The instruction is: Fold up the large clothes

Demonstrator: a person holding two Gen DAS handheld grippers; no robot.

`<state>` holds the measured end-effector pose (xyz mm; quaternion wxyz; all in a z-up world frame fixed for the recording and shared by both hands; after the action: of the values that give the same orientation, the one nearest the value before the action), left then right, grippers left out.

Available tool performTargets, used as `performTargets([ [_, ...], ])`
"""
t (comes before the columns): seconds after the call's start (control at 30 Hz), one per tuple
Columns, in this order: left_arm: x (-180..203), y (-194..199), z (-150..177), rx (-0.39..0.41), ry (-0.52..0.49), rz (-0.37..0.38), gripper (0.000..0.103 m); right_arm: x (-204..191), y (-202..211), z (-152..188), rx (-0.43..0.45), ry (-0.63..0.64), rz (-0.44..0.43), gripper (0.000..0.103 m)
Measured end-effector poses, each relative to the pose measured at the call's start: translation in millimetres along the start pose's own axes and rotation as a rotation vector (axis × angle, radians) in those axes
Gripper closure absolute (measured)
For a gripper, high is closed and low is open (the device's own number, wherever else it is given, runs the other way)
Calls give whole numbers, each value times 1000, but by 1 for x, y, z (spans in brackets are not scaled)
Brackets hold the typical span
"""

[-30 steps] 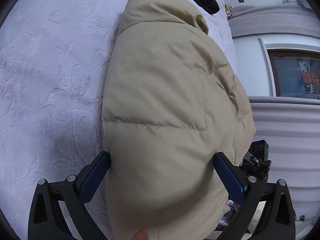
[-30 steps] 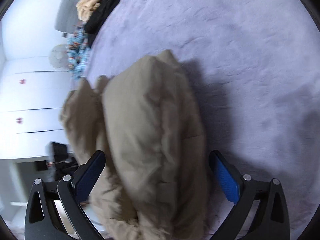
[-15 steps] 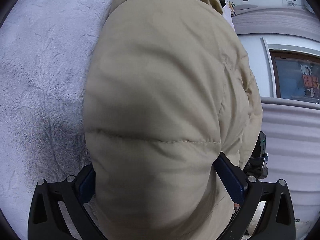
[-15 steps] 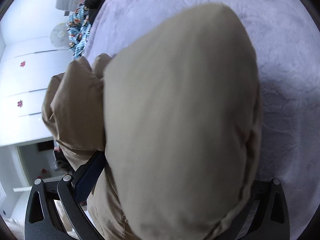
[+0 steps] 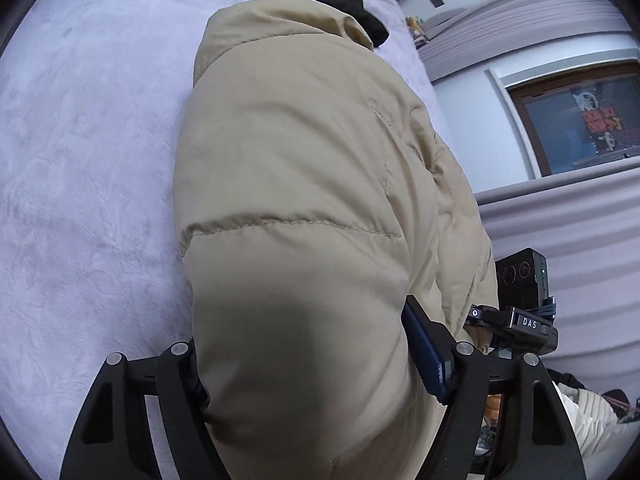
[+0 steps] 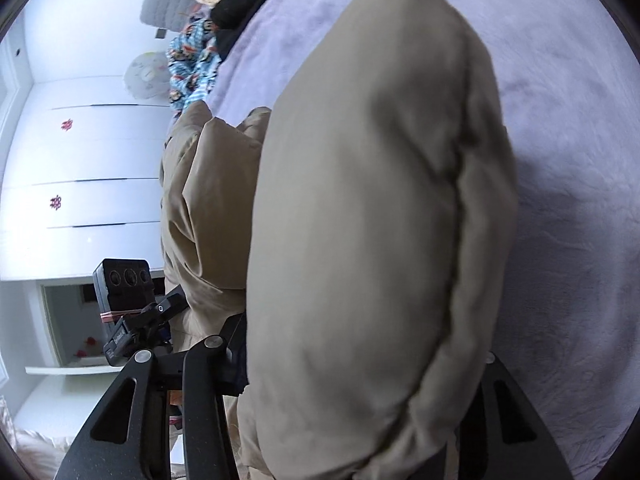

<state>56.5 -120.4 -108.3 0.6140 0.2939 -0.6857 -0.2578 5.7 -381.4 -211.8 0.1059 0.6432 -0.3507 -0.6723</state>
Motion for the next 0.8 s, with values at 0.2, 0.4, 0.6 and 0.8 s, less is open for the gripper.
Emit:
performTargets([
  [0.2, -36, 57, -33, 40, -26, 2, 25, -56, -32, 2, 54, 54, -7, 52],
  [0.4, -106, 129, -71, 91, -17, -64, 25, -117, -108, 5, 58, 87, -35, 52],
  [0.6, -174, 140, -112, 123, 11, -140, 25, -154, -187, -22, 45, 123, -27, 52],
  [0.8, -223, 110, -116, 93, 111, -151, 19, -138, -225, -36, 31, 74, 70, 52],
])
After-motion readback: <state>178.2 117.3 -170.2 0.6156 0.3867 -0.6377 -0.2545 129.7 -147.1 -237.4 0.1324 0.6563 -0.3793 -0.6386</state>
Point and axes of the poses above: each gripper's, at about its wrist camera, not at the fingertips, and y roughly against the way its jaws point, x to its right, z to its underside, the point moved 2 cm from there along -y, roughly the way its jaws point, and after that the axes turned 4 degrees about y, right-handed, at the moved point
